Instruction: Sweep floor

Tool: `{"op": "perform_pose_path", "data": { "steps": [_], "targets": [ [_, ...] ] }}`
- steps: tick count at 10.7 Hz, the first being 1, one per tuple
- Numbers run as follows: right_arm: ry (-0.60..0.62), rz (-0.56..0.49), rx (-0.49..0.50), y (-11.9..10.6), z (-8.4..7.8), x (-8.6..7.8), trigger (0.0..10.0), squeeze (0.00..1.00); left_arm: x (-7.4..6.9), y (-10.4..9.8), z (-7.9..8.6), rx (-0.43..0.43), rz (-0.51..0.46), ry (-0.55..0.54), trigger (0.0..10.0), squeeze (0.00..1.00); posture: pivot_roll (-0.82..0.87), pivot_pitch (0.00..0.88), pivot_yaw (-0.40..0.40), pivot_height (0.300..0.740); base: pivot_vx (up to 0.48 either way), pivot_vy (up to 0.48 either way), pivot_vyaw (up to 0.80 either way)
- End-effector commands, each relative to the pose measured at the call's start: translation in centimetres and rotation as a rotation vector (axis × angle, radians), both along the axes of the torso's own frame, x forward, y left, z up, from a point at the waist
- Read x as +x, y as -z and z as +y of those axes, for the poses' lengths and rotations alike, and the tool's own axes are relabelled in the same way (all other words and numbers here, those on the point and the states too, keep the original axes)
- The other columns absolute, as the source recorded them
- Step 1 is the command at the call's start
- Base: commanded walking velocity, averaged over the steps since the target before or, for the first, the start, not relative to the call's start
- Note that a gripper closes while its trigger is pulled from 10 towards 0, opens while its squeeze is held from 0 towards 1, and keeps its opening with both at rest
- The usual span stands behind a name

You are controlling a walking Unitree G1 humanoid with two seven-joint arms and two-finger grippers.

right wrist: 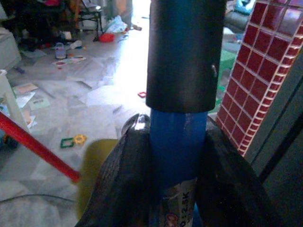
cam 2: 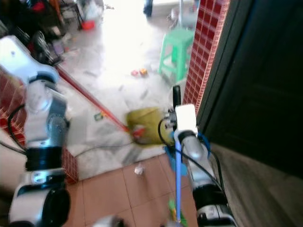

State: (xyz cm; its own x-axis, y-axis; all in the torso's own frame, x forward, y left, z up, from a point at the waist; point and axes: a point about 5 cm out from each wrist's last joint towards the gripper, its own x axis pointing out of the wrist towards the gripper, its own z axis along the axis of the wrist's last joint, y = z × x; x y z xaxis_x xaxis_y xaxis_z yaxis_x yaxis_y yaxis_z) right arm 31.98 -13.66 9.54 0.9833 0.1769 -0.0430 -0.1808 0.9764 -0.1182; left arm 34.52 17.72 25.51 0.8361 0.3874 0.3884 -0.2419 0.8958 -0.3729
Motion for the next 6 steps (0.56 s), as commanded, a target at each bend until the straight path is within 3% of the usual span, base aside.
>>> {"op": "perform_pose_path", "data": {
  "steps": [1, 3, 6],
  "targets": [
    [-0.038, -0.080, -0.033, -1.87, 0.65, 0.64, 10.0, 0.00, -0.43, -1.53, 0.47, 0.016, -0.062, -0.036, 10.0, 0.00, -0.12, 0.020, 0.057, 0.740, 0.311, -0.364, -0.80],
    [-0.047, -0.087, -0.029, -1.99, 0.77, 0.69, 10.0, 0.00, -0.48, -1.06, 0.21, 0.019, -0.047, -0.032, 10.0, 0.00, -0.12, 0.019, 0.057, 0.740, 0.296, -0.373, -0.65],
    [-0.056, -0.078, -0.031, -1.80, 0.90, 0.70, 10.0, 0.00, -0.46, -0.57, 0.16, 0.035, -0.030, -0.036, 10.0, 0.00, -0.12, 0.018, 0.055, 0.740, 0.261, -0.399, 0.00]
  ]
}}
